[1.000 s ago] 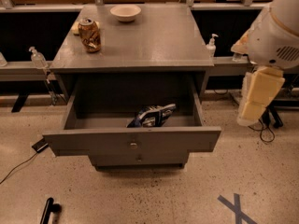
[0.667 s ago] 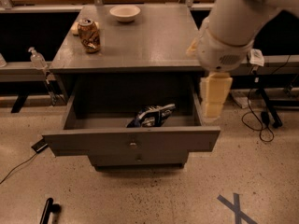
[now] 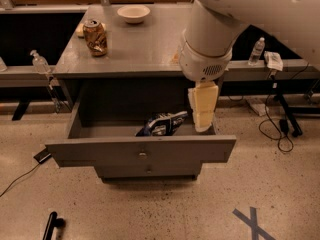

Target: Pick blue chip bag from top drawer and place on counter

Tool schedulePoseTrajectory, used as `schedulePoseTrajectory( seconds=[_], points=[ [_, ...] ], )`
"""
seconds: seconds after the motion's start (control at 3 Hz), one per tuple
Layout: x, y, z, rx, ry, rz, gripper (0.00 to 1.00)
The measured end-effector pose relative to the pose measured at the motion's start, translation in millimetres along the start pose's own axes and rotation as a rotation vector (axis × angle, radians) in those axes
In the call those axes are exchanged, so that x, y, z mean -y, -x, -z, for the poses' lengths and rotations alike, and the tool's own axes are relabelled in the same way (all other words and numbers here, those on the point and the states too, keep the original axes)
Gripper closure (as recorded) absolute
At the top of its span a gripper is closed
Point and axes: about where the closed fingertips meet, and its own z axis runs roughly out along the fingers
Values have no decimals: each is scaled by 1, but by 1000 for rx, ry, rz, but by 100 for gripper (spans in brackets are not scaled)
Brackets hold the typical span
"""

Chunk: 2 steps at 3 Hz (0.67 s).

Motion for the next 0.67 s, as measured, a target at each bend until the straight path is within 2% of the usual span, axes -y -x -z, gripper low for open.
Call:
schedulePoseTrajectory(
  seconds=[0.33,0.67],
  points=[
    [14,-15,-26,-19,-4,67,0],
    [48,-42,-82,4,9,222,0]
  ],
)
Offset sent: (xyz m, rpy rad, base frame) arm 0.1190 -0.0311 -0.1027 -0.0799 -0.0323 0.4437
